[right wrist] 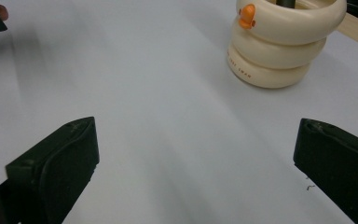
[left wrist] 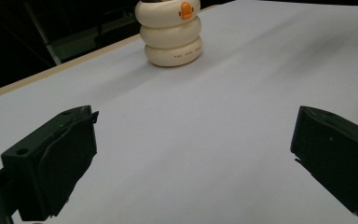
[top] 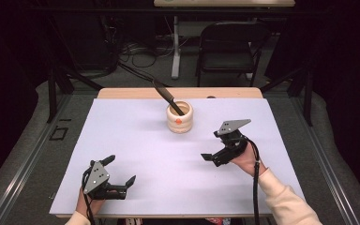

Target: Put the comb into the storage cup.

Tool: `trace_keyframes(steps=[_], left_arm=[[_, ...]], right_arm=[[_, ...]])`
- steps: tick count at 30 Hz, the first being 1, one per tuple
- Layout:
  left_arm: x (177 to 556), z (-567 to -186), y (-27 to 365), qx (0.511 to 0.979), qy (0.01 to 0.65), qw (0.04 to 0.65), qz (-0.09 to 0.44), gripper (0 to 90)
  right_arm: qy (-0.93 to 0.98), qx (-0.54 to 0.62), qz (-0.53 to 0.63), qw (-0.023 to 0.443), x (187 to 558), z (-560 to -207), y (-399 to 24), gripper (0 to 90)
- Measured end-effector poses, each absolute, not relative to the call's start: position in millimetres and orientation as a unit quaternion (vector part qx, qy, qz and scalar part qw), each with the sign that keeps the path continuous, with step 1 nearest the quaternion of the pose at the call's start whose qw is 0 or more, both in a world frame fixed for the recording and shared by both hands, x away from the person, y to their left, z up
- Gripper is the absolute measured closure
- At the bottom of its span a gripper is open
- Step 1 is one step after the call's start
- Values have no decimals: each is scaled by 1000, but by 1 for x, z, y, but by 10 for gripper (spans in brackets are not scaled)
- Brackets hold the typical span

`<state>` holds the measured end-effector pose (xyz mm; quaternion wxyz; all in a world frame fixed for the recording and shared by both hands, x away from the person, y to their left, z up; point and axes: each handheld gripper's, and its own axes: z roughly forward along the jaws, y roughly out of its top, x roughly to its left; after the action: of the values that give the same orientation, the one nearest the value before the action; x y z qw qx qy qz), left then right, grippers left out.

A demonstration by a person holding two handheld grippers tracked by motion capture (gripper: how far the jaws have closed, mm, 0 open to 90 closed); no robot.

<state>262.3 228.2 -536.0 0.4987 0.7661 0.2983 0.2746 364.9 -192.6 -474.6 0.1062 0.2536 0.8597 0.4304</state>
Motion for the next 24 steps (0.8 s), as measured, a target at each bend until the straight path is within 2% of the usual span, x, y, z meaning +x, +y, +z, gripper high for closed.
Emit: trace_keyframes(steps=[24], left_arm=[[262, -536, 228, 766, 299, 498, 274, 2]], right_arm=[[855, 265, 431, 116, 329, -491, -216, 0]])
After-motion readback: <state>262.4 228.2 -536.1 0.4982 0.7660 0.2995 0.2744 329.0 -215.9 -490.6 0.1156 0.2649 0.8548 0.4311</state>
